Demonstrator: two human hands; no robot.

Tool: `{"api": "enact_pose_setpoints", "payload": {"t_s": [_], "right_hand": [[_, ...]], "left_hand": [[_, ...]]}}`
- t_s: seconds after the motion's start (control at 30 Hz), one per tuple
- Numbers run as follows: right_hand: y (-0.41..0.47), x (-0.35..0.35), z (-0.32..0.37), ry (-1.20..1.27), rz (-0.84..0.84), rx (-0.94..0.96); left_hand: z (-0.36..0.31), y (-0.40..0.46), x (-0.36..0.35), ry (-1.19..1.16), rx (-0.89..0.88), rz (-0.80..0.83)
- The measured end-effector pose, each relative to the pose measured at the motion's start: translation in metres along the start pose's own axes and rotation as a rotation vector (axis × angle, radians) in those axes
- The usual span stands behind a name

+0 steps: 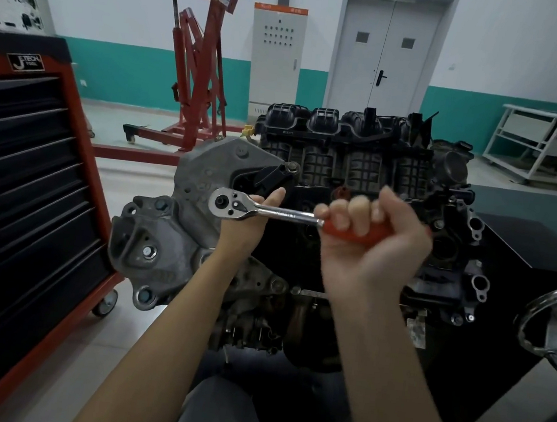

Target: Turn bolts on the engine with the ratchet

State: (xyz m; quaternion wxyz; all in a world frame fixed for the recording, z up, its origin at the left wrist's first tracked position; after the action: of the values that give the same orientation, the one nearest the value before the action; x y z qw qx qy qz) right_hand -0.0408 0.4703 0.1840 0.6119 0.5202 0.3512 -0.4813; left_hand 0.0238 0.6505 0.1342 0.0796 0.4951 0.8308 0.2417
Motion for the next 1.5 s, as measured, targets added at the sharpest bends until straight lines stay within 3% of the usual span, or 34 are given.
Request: {"api": "enact_pose_setpoints", "payload": {"t_s": [0.1,0.17,0.23,0.4,0.53,0.63,0.8,0.93,1.07,1.2,1.33,1.5], "right_hand": [[0.033,-0.021,-0.004,-0.117,0.051,-0.144],[0.049,-0.032,-0.009,-0.196,0.077,-0.228],[0.058,-0.035,-0.011,-0.228,0.067,-0.266],[0.024,-0.006,0.001,-0.085,-0.001,-0.091],[-0.029,0.026,-0.006,0.129,-0.033,0.059],[-0.038,0.032,-0.010,0.150,-0.049,0.093],[-0.002,0.002,0.000,-0.013,0.049,-0.047],[0.036,-0.035,-0.008,-0.193,0.128,-0.192],[0.058,-0.049,-0.021,-0.279,0.115,-0.298],[0.040,-0.030,-0.012,-0.127,0.036,-0.126],[-0.014,0.013,-0.009,0.104,-0.054,0.061],[-0.039,0.027,-0.014,0.171,-0.056,0.088]], "left_hand": [[0.012,-0.004,0.001,0.004,0.079,-0.003],[0.020,-0.008,-0.005,0.075,0.149,0.100],[0.015,-0.008,-0.011,0.036,0.095,0.178],[-0.005,-0.007,-0.006,0.040,-0.067,0.152],[-0.004,0.001,-0.001,-0.005,-0.026,0.050],[-0.006,-0.001,-0.001,0.013,-0.050,0.011],[0.000,-0.001,-0.001,0.023,-0.092,0.061],[0.015,-0.004,0.000,0.018,0.036,0.064],[0.020,-0.007,-0.006,0.061,0.079,0.182],[0.019,-0.004,-0.003,-0.038,0.087,0.067],[-0.002,0.000,0.003,-0.023,-0.040,-0.017],[-0.011,-0.005,0.004,-0.126,-0.081,-0.004]]}}
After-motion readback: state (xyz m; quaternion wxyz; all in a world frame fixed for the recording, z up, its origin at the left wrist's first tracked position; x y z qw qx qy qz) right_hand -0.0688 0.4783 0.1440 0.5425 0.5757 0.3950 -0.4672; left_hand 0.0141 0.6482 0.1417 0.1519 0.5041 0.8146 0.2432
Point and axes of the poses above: each hand's wrist, its own y-axis towards the middle knuckle, its own x-axis out of the back of the hand, z = x × y, the point moved 10 cm from there along y, towards the middle knuckle, and after that the axes turned 12 degrees about y, right-handed, at the moved point
